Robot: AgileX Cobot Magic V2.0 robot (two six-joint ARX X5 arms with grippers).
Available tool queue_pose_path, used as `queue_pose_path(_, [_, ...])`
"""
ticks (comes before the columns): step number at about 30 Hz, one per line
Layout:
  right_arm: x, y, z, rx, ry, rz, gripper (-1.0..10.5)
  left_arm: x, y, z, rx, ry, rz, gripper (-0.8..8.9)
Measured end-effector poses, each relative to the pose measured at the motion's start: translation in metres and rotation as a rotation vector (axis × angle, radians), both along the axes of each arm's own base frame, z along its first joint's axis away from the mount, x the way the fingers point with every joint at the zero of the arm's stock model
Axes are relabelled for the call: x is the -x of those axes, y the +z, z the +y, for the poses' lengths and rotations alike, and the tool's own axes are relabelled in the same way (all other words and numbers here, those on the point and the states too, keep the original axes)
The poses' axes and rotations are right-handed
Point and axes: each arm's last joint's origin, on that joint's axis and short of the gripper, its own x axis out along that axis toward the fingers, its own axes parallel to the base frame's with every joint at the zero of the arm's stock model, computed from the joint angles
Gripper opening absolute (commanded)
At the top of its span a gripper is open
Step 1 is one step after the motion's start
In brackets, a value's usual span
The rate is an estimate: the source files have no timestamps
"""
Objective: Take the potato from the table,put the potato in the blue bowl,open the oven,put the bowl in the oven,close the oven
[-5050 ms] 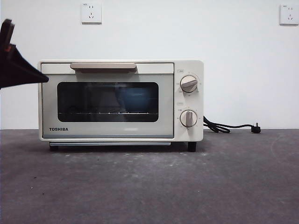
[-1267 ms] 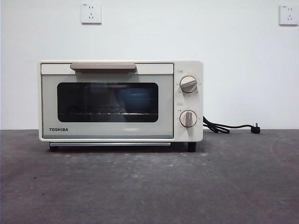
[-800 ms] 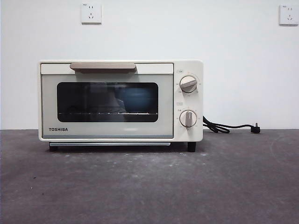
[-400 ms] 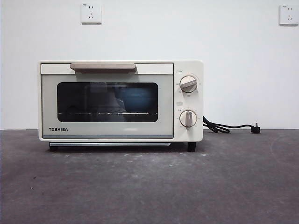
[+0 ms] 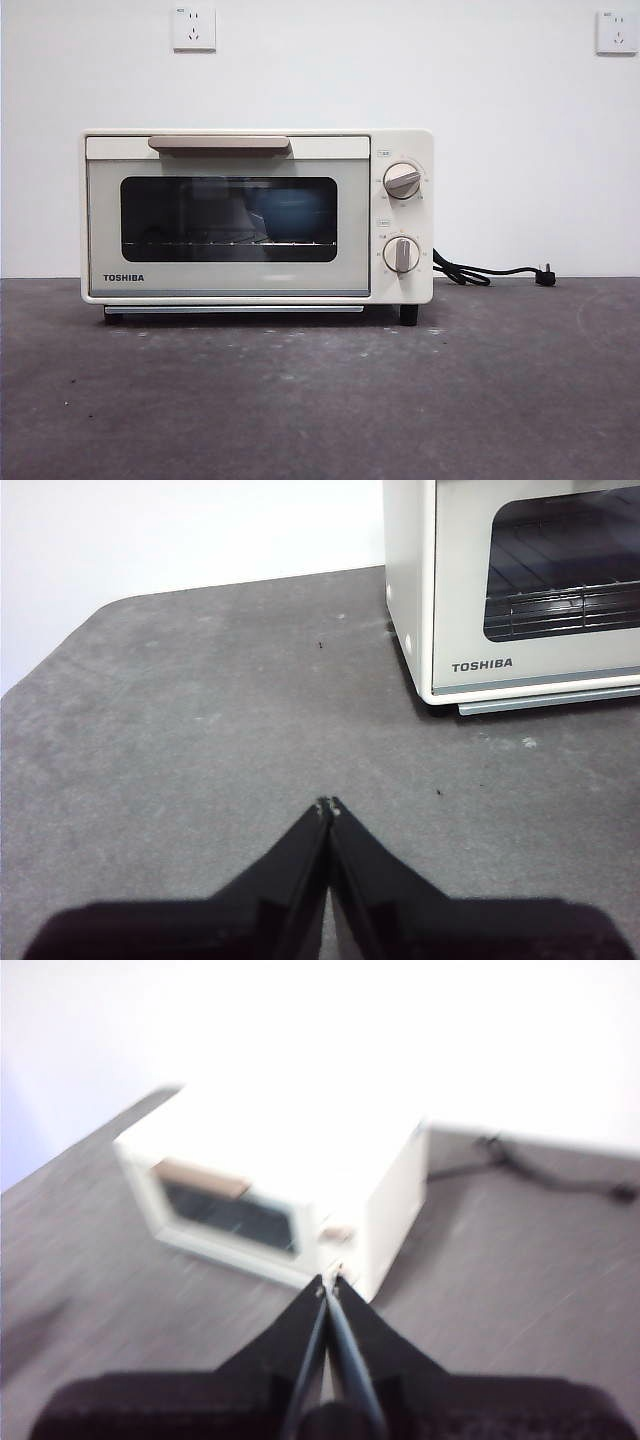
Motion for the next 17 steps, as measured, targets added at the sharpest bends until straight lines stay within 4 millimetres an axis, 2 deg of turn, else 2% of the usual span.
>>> queue_pose_path(4, [-0.009,-0.029,-0.003,0.022,-0.082,-0.125,0.0,0.000,0.000,0.000,0.000,0.000,0.000,-0.04])
queue_pose_path(7, [-0.019,-0.059,-0.003,0.014,-0.102,-0.234,0.0,0.000,0.000,0.000,0.000,0.000,0.000,-0.04])
queue_pose_path(11, [-0.033,-0.105,-0.003,-0.016,-0.112,-0.338,0.0,0.000,0.000,0.000,0.000,0.000,0.000,-0.04])
queue_pose_path(17, [-0.049,-0.180,-0.001,-0.028,-0.114,-0.348,0.0,0.000,0.000,0.000,0.000,0.000,0.000,-0.04])
